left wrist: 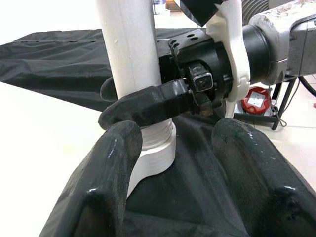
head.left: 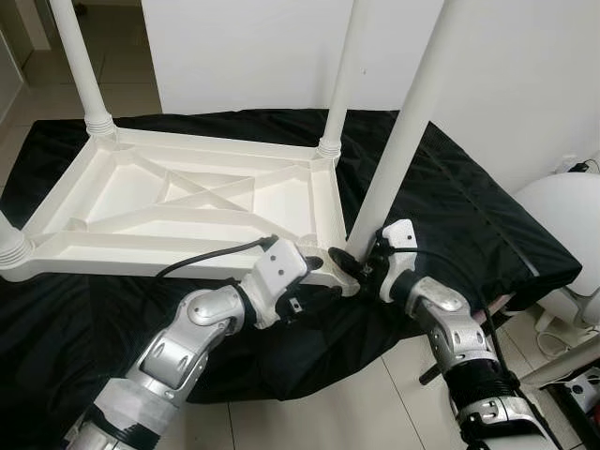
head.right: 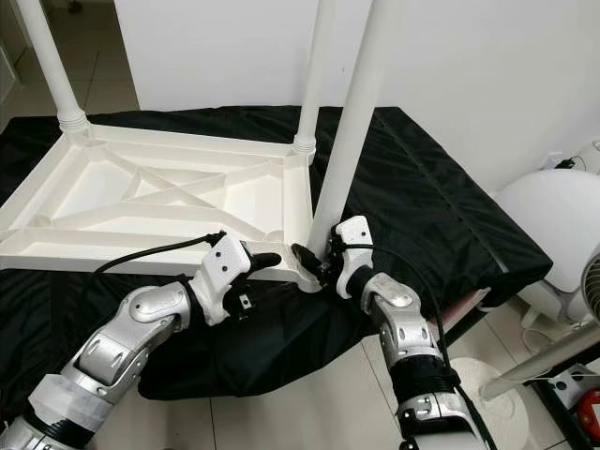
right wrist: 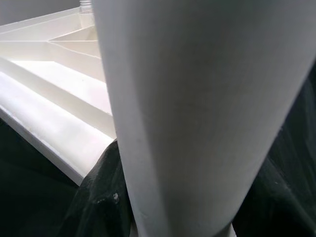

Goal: Building children table

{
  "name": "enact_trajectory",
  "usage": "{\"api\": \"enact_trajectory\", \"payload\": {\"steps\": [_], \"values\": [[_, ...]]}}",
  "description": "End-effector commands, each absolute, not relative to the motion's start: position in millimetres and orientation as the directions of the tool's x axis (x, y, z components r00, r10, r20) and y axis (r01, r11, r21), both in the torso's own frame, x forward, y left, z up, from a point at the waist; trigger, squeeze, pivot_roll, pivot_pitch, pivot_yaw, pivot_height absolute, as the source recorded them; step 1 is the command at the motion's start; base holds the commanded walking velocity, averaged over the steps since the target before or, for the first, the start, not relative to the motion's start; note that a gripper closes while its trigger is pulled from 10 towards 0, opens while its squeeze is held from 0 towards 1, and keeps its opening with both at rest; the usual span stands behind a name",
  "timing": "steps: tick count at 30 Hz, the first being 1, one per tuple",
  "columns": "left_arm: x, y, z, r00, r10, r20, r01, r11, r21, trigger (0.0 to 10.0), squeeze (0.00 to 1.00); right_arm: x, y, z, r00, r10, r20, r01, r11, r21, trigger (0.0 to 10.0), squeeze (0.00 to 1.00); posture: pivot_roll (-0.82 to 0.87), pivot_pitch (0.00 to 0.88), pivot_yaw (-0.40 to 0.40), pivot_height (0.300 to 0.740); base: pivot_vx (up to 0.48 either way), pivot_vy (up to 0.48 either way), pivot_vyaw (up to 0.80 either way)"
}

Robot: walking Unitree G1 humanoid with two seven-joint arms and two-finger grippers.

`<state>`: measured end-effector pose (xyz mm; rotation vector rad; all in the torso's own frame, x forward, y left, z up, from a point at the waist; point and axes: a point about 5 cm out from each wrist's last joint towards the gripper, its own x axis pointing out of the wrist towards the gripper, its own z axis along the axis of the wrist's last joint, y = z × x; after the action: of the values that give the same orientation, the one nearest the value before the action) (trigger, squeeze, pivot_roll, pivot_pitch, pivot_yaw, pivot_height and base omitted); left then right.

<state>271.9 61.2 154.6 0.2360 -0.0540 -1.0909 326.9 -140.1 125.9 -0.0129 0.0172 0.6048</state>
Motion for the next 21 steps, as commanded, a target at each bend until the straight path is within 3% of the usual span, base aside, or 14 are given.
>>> {"api": "enact_trajectory", "payload": {"steps": [1,5,9,15,21], "values": [[271,60,154,0.438,-0.895,-0.084,0.883,0.411,0.225,10.0,0.0,327,-139,126,0.871,0.491,-0.023,-0.491,0.871,0.018,10.0,0.0,-0.01,0.004,-0.087,0.74,0.0,0.0,0.0],[271,60,153,0.437,-0.896,-0.085,0.884,0.41,0.224,10.0,0.0,326,-139,127,0.901,0.434,-0.026,-0.434,0.901,0.014,10.0,0.0,-0.01,0.006,-0.086,0.74,0.0,0.0,0.0],[271,59,153,0.433,-0.897,-0.086,0.887,0.407,0.22,10.0,0.0,320,-128,123,0.97,0.24,-0.047,-0.238,0.97,0.051,10.0,0.0,-0.01,0.008,-0.086,0.74,0.0,0.0,0.0],[272,59,153,0.432,-0.897,-0.088,0.886,0.405,0.224,10.0,0.0,309,-112,123,0.999,0.027,-0.027,-0.023,0.989,0.145,10.0,0.0,-0.02,0.011,-0.084,0.74,0.0,0.0,0.0],[273,60,153,0.434,-0.896,-0.092,0.885,0.405,0.229,10.0,0.0,306,-95,125,0.998,0.057,-0.01,-0.054,0.983,0.176,10.0,0.0,-0.01,0.015,-0.081,0.74,0.0,0.0,0.0]]}}
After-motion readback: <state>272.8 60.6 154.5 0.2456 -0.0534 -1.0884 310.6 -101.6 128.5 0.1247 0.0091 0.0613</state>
